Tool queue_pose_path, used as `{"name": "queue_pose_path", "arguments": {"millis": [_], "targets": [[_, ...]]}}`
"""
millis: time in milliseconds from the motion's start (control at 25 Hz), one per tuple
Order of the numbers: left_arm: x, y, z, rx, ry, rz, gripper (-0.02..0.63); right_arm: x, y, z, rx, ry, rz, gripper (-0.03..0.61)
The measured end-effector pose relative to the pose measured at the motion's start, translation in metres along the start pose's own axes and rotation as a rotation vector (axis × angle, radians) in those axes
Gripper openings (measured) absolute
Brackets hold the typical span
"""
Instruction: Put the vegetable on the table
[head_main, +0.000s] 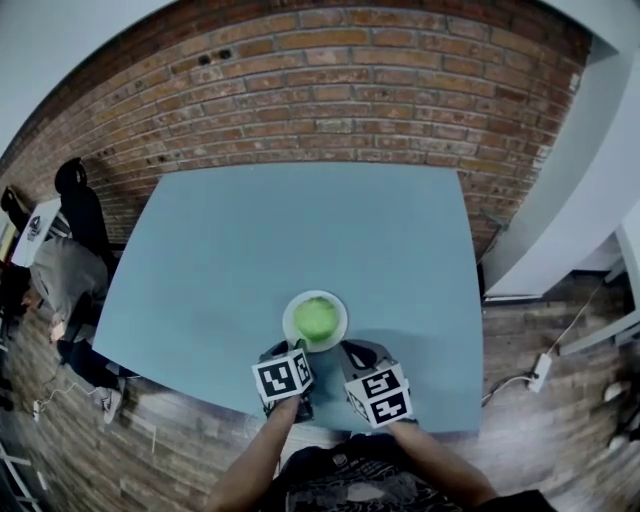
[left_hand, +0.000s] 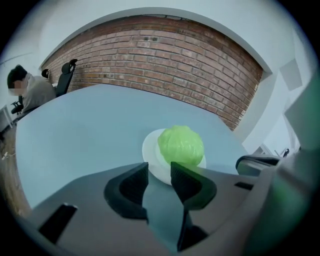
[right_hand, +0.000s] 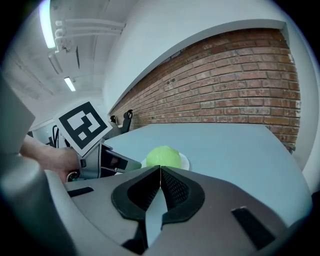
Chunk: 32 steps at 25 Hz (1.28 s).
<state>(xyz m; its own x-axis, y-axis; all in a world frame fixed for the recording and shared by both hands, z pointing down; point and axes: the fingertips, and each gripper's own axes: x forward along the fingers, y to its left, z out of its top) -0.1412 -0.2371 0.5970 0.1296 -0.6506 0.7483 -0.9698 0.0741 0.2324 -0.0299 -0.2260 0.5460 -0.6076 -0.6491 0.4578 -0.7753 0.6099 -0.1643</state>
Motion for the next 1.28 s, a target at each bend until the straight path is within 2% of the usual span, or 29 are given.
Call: {"name": "queue_pose_path", "arguments": {"millis": [480,760,1000,1120,1280], "targets": [[-0.048,-0.039,-0.001,0.018,-0.071,-0.241,0.133,-0.012,0.025,0.005,-0.01,-0.006,-0.038,0.009],[-0.068,-0.05,-0.001,0.071,-0.135,-0.325,0.133,-0.023,0.037,0.009,-0.015,-0.02,-0.079,0.009],[-0.092,-0.068,0.008,0.181,-0.252,-0.383,0.132,-0.036,0.045,0.018,-0.006,-0.079,-0.097,0.009],[-0.102,-0.073,0.01,0.206,-0.277,-0.403,0.132,-0.041,0.05,0.027,-0.008,-0.109,-0.093,0.009],[-0.113,-0.075,0.014,0.22,-0.309,-0.408,0.074,-0.048,0.054,0.034,-0.018,-0.129,-0.106,0.009]]}}
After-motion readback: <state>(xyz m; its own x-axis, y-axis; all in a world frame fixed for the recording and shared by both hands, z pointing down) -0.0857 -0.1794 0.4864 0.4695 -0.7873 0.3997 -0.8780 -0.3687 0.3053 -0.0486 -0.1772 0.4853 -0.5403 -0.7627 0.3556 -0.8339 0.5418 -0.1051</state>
